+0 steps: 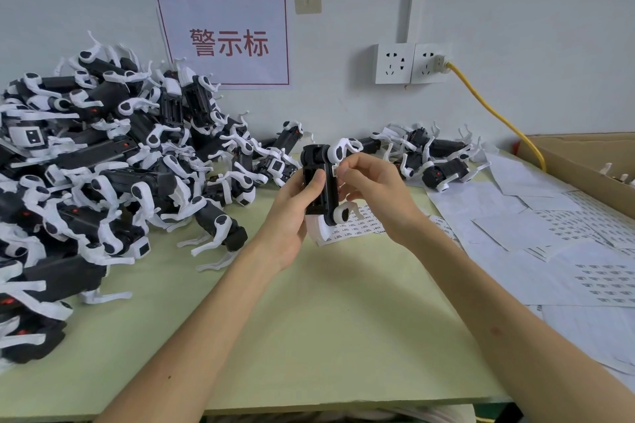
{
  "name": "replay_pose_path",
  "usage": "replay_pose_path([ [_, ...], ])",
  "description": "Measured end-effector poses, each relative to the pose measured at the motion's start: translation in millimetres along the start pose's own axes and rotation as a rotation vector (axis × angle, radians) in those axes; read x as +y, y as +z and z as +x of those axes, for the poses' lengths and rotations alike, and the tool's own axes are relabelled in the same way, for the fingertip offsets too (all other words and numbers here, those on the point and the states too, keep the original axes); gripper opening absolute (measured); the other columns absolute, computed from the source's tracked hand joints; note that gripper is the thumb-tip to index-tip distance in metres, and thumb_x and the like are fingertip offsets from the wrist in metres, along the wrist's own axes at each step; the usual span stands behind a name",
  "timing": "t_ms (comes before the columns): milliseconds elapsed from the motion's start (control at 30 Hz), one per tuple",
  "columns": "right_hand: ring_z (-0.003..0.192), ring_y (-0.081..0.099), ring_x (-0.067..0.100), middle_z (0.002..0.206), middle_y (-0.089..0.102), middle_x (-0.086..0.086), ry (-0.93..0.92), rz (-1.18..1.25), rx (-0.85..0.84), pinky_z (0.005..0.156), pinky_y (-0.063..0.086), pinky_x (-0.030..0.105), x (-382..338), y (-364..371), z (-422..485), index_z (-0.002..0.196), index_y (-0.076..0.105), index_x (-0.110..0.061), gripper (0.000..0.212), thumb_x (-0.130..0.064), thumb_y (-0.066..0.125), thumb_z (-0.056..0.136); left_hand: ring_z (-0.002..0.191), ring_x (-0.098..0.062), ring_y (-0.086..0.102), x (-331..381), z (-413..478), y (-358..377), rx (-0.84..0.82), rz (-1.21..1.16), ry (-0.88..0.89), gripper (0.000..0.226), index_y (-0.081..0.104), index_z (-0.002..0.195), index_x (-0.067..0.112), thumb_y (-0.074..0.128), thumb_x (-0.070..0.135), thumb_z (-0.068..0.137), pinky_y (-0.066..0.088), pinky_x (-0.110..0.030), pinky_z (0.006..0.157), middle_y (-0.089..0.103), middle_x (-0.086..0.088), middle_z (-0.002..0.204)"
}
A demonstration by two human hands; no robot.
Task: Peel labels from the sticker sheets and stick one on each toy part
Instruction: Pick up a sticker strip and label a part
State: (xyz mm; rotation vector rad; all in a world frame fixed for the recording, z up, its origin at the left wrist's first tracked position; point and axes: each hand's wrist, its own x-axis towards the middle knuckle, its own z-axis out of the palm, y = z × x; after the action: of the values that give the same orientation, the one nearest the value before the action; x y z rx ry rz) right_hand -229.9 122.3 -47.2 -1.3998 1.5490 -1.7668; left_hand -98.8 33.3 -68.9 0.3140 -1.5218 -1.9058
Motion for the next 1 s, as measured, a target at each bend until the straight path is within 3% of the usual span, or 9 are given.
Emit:
replay_pose_path([
  [500,0.063,0.061,0.012,0.071,0.064,-0.004,-0.041,0.0,0.087,0.062,0.051,0.021,4,8,-1,0.08,0.065,-0.013,0.018,-0.005,0.059,0.096,0.118,-0.021,0.069,1,-2,4,0.019,-0.032,0.02,0.054,0.06,0.136,0.009,0.063,0.035,0.089,0.056,-0.033,0.097,0.073,-0.005,0.123],
  [800,0.059,0.058,0.005,0.066,0.062,-0.015,-0.053,0.008,0.12,0.057,0.048,0.017,8,11,-1,0.078,0.065,-0.014,0.019,-0.008,0.061,0.096,0.117,-0.02,0.069,2,-3,5,0.044,-0.01,0.035,0.055,0.06,0.135,0.009,0.063,0.035,0.087,0.055,-0.034,0.101,0.073,-0.004,0.12],
  [1000,0.062,0.057,0.003,0.062,0.06,-0.007,-0.011,0.002,0.163,0.058,0.045,0.01,10,11,0,0.067,0.052,-0.012,0.032,-0.015,0.069,0.094,0.111,-0.018,0.069,1,-3,3,0.034,0.016,0.026,0.048,0.064,0.13,0.011,0.063,0.038,0.09,0.057,-0.032,0.094,0.074,-0.006,0.116],
])
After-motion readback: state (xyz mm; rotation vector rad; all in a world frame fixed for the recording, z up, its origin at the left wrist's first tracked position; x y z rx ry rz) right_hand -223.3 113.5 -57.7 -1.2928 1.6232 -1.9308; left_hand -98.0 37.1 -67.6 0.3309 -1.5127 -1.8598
